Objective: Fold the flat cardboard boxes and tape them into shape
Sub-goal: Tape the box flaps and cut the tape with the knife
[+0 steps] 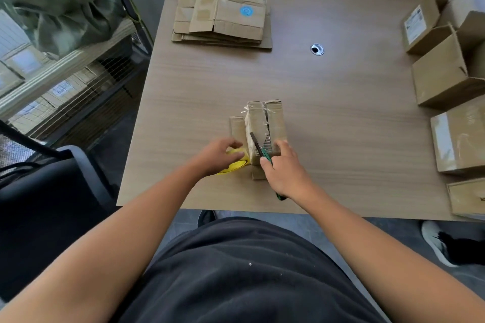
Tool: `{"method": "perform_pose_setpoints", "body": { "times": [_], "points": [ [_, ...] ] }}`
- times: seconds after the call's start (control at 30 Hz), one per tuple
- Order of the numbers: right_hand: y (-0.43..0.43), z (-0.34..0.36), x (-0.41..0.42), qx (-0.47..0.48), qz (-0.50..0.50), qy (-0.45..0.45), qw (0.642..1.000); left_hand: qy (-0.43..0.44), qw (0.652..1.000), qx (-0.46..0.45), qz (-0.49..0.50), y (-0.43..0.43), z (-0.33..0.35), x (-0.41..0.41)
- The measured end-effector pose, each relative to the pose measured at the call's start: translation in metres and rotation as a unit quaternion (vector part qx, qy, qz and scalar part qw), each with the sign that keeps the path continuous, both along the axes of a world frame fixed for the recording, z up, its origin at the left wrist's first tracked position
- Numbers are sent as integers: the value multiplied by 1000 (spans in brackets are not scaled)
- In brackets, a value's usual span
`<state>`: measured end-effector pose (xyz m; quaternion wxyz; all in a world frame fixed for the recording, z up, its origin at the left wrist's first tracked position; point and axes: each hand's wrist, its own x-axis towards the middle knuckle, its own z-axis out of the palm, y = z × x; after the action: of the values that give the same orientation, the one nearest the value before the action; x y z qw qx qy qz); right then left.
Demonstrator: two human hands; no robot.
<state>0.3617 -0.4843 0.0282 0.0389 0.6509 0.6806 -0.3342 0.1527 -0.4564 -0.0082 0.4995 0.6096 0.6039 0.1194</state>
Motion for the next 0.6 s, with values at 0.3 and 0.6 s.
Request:
{"method": "perform_pose_setpoints", "body": {
  "times": [0.3, 0.6],
  "points": [
    [0, -4, -8, -106, -109, -28, 988, 148, 988, 34, 13, 5, -14, -57],
    [-19, 11, -3, 27, -230, 177, 957, -62, 988, 72, 124, 18, 12, -61]
  ]
}}
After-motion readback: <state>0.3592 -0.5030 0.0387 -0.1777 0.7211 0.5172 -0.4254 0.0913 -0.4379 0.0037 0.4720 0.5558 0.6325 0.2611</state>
